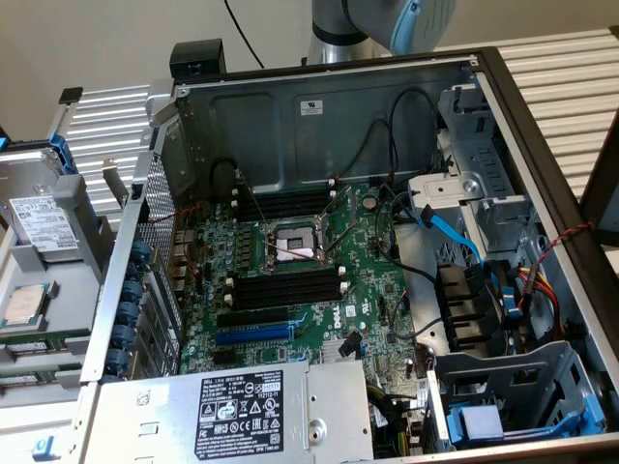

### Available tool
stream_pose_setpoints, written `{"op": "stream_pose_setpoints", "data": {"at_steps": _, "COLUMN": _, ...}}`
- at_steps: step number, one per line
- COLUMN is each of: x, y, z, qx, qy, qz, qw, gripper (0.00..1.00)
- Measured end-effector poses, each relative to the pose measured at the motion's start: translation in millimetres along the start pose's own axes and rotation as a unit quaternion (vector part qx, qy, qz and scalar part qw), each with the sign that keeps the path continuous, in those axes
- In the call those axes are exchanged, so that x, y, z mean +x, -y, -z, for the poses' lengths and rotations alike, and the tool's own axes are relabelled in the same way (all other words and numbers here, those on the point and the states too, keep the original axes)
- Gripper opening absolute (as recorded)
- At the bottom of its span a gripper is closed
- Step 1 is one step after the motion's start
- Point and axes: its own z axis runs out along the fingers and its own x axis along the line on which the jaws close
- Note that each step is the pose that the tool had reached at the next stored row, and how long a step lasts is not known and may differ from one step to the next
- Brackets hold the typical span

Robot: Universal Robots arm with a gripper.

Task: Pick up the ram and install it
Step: 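Pick up the ram and move it above insertion slot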

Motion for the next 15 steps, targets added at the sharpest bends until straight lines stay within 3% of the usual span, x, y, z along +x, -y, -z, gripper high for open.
{"op": "stream_pose_setpoints", "data": {"at_steps": 8, "x": 9.0, "y": 1.5, "z": -5.5, "qx": 0.0001, "qy": -0.0011, "qz": 0.0, "qw": 1.0, "gripper": 0.1}}
{"op": "stream_pose_setpoints", "data": {"at_steps": 13, "x": 9.2, "y": 2.2, "z": -11.1, "qx": 0.0008, "qy": -0.0117, "qz": -0.001, "qw": 0.9999, "gripper": 0.1}}
{"op": "stream_pose_setpoints", "data": {"at_steps": 15, "x": 9.2, "y": 3.0, "z": -14.6, "qx": 0.001, "qy": -0.0141, "qz": -0.001, "qw": 0.9999, "gripper": 0.1}}
